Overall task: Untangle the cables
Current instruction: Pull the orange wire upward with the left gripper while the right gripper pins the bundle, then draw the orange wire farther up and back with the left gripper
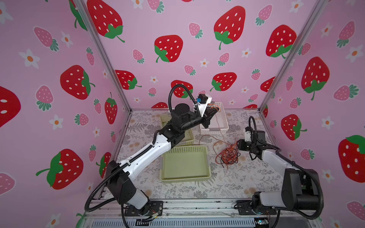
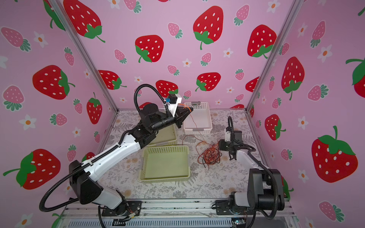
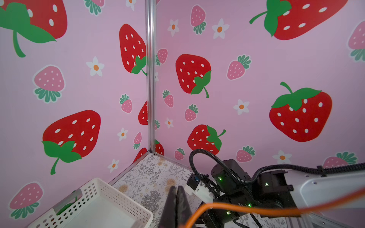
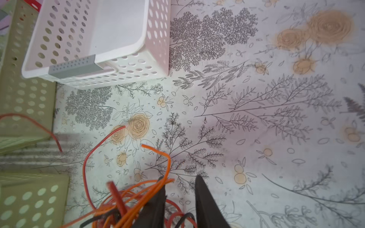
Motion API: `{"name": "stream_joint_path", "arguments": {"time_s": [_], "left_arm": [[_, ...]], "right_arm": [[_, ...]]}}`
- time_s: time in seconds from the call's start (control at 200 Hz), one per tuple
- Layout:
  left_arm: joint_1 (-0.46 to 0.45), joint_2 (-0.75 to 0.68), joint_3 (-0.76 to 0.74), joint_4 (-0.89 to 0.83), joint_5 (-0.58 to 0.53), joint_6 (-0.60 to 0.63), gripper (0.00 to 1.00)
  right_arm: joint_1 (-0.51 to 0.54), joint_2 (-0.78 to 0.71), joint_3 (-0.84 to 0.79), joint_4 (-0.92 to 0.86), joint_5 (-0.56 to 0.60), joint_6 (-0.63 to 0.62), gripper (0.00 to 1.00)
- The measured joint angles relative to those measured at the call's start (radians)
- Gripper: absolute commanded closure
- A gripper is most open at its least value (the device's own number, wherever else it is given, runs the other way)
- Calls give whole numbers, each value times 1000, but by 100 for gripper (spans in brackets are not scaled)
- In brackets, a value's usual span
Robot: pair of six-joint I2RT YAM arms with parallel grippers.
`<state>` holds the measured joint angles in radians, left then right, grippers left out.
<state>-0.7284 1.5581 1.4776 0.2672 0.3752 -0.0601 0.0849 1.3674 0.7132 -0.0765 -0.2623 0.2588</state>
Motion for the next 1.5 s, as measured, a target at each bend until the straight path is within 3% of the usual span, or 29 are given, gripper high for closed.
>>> {"name": "stream_joint_path", "arguments": {"time_s": [0.1, 0.2, 0.445, 0.76, 0.885, 1.02, 1.091, 1.206, 1.501], "left_arm": [[-13, 27, 18, 6, 7, -2, 100], [-19, 40, 22, 4, 11, -1, 100], [-18, 42, 52, 4, 11, 4, 100], [-18, 42, 88, 4, 18, 9, 100], [-19, 42, 92, 1, 18, 13, 100], [-19, 42, 102, -10, 15, 29, 100], [-19, 41, 110, -22, 6, 41, 100], [-11, 32, 119, -49, -8, 59, 100], [60, -35, 134, -105, -30, 82, 100]], "right_arm": [[0, -16, 6, -29, 27, -5, 43], [0, -76, 6, -63, 45, -2, 36], [28, -268, 2, -84, 0, 0, 25], [149, 24, -10, -116, 39, 0, 27], [160, 91, -10, -119, 40, -9, 40], [163, 117, 0, -124, 56, -35, 68], [164, 124, 11, -129, 79, -53, 77], [145, 124, 30, -135, 111, -68, 83], [27, 167, 96, -149, 175, -113, 84]]}}
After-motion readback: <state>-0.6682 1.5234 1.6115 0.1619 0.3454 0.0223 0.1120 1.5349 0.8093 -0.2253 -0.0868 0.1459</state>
